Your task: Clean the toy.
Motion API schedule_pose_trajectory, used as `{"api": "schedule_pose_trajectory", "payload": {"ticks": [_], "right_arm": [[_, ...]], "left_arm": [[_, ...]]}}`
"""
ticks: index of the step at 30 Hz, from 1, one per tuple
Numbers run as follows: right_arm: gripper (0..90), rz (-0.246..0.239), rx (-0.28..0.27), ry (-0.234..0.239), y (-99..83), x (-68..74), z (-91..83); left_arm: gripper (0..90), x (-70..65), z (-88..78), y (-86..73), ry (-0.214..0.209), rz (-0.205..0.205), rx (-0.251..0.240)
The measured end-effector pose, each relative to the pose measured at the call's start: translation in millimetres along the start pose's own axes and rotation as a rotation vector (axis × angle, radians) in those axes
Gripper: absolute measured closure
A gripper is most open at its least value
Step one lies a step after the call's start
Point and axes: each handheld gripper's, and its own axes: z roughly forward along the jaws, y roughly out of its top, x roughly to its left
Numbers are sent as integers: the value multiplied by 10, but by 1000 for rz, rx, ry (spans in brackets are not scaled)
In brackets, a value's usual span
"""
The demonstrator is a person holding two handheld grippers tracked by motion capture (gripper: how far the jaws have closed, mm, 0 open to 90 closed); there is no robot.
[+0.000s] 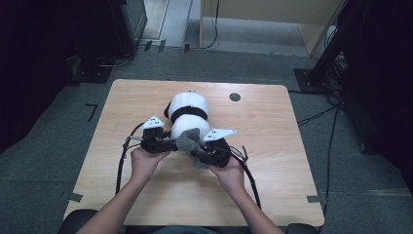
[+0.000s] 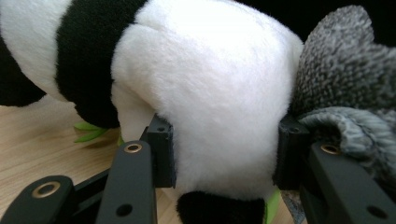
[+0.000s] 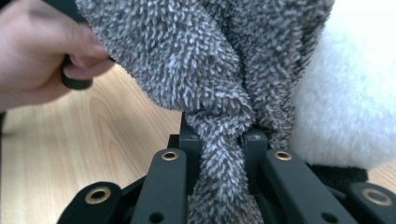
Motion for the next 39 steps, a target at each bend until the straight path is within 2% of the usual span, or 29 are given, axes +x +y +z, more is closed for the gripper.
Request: {"api": "schedule_pose_trajectory", "payload": {"ticks": [3,7,10,13,16,19,24,30,34,39], "right_arm": [[777,3,16,1,-39,-28,21],[777,-27,68,-36,-79,-35,67],[777,-8,58,-28,-103,-81,85],[777,-31,69,-47,-117,-102,107],[777,-14,79,-60,-159,-166,118],[777,6,86,-70,-191,-230,116],[777,6,76,-92,-190,-286,77],[776,55,100,-143,-236,-442,35],[776,108,84,-179,-251,-581,-51],[771,160,68,-229,-272,-739,-162]], "left_arm": [[533,13,-5,4,-3,-12,-4],[534,67,-62,25,-30,-37,-35],[533,90,-86,32,-34,-41,-36],[533,105,-95,34,-36,-47,-36],[533,110,-112,40,-44,-45,-38],[532,125,-132,57,-63,-50,-41],[530,134,-171,75,-90,-51,-41],[531,142,-233,84,-126,-38,-43],[529,124,-282,101,-121,-1,-40],[525,171,-329,91,-113,14,-29]]}}
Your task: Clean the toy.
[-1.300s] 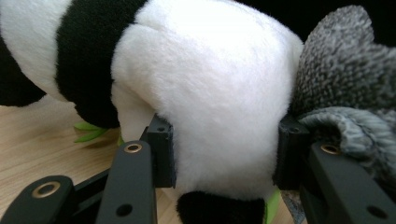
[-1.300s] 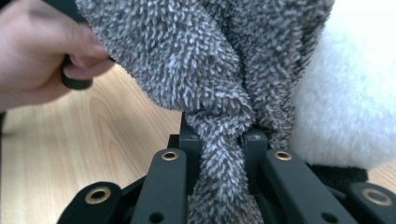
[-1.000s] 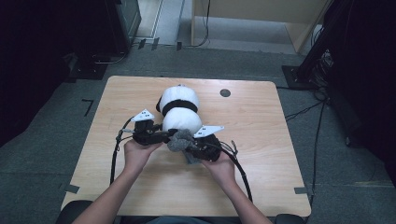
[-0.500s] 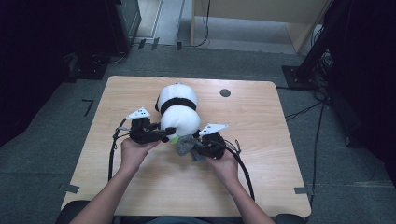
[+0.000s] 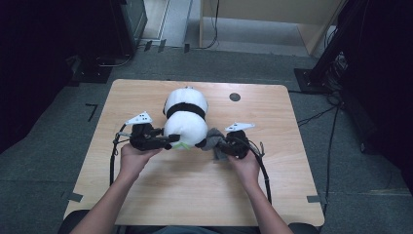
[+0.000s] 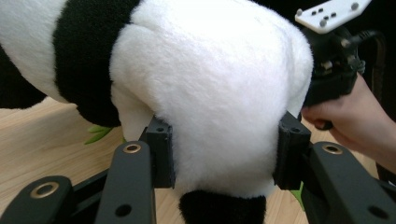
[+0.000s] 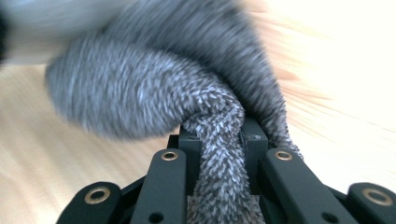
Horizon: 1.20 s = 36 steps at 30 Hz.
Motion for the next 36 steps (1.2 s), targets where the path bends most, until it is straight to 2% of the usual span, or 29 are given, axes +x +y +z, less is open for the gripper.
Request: {"api": "schedule_pose_trajectory", "payload": {"ticks": [5,8,12,15,20,23,24,27,29,31,32,36], "right_arm": [[767,39,-8,-37,11,-148,-104],[768,60,-38,-38,19,-213,-198],[768,81,-45,-44,35,-278,-289],[767,86,-64,-54,49,-330,-351],[766,116,-86,-55,42,-464,-439],[764,125,-89,-62,46,-538,-460],[764,121,-92,-66,44,-557,-461],[762,95,-56,-94,54,-614,-471],[760,92,-52,-110,53,-673,-498],[759,100,-50,-124,43,-752,-532],[758,104,-49,-132,32,-797,-547],[758,148,-54,-141,-39,-956,-548]], "left_arm": [[523,34,-28,-17,21,48,7],[524,55,-40,-9,41,58,13],[524,121,-94,17,55,47,-5],[524,197,-140,36,89,64,-7],[524,402,-205,54,133,37,-7],[524,536,-244,60,172,40,-4],[524,580,-264,63,182,40,-4],[524,721,-322,58,182,5,-26],[524,795,-341,56,215,6,-17],[524,837,-355,51,225,9,-12],[523,929,-384,31,225,-2,-14],[522,1065,-425,-24,239,-21,-12]]}}
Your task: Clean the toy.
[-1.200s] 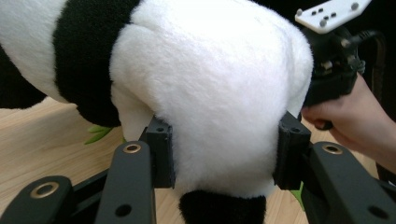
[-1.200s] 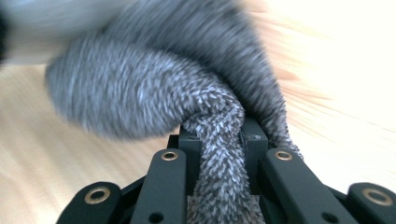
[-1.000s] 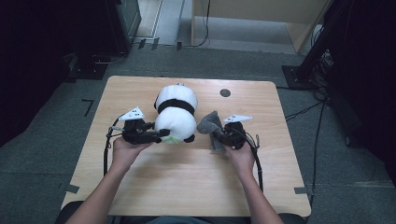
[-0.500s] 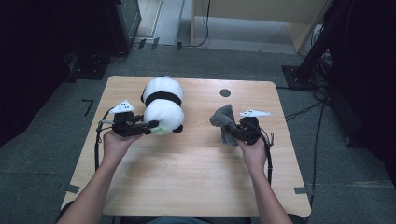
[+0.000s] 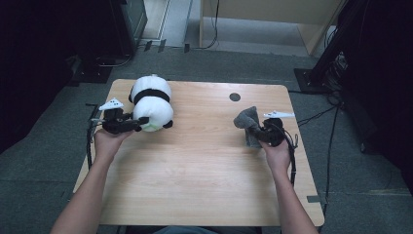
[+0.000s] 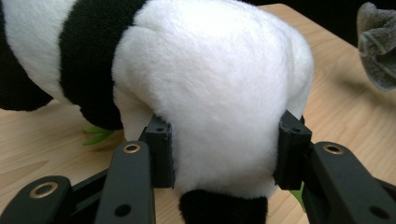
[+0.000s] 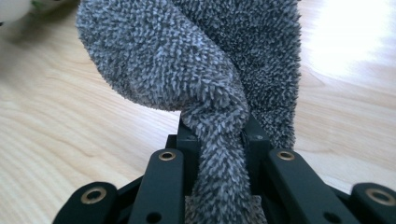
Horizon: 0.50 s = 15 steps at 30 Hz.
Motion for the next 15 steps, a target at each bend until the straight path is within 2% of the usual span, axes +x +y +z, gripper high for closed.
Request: {"api": "schedule_pose_trajectory", "payload": {"ticks": [1,3,5,10,15], "right_arm": [[758,8,1,10,-12,-33,30],[754,2,18,-6,-27,-59,100],[749,-19,29,-22,-40,-78,180],[745,13,50,-41,-65,-141,352],[719,-8,65,-42,-102,-139,455]], "left_arm": [[522,30,1,-16,2,-8,1],[520,82,9,-59,1,-22,-5],[519,111,17,-92,-6,-13,-11],[509,162,63,-151,-1,-6,-10],[485,193,118,-205,9,6,19]]}}
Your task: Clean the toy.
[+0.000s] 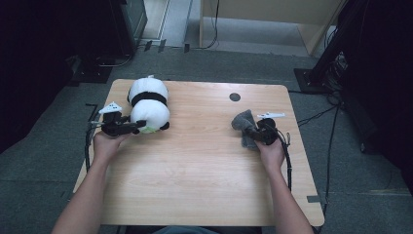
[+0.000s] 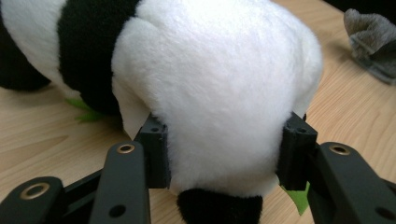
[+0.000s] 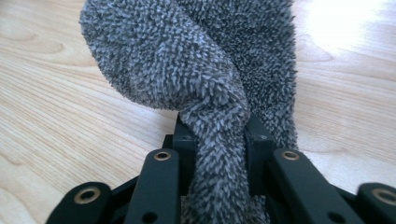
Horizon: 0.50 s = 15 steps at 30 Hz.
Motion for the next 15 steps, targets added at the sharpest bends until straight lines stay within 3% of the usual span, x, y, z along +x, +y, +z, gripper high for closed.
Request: {"api": "schedule_pose_trajectory", "payload": {"ticks": [6,10,15], "right_arm": [[676,2,-6,6,-21,-23,48],[562,8,-9,23,-26,-28,61],[419,6,-3,22,-16,-13,57]], "left_arm": [[441,6,13,-30,5,6,-11],[387,6,14,-34,12,-5,-8],[276,-45,31,-5,35,30,13]]}}
